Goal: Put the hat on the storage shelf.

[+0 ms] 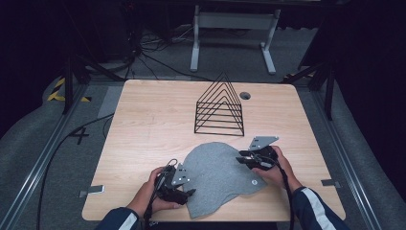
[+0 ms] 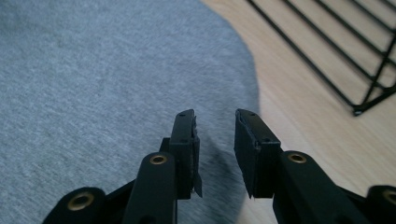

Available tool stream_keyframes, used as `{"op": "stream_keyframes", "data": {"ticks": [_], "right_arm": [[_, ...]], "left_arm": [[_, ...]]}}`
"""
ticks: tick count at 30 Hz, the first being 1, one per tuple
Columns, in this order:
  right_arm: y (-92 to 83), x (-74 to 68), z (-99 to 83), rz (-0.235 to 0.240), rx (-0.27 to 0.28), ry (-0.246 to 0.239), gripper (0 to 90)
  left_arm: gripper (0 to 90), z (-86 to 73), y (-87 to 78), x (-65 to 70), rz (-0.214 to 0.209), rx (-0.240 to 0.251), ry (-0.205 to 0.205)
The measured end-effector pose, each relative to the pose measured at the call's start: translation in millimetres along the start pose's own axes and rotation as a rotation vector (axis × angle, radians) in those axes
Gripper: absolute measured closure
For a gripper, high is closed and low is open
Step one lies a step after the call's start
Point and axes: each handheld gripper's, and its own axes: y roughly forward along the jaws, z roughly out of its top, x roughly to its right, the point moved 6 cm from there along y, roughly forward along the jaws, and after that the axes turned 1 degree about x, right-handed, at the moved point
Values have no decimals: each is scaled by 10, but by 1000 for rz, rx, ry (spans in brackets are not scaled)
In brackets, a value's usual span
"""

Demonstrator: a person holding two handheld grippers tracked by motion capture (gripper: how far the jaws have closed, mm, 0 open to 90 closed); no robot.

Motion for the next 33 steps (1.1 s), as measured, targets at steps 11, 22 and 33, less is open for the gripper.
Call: {"op": "stream_keyframes", "data": {"ticks": [11, 22, 33], "right_arm": [[-13, -134, -177, 14, -22, 17, 639], [-140, -276, -265, 0, -62, 51, 574], [-31, -32, -49, -80, -26, 117, 409]], "left_arm": [[242, -96, -12, -383, 50, 0, -118], [242, -63, 60, -621, -3, -16, -161], [240, 51, 173, -763, -21, -9, -180]]}}
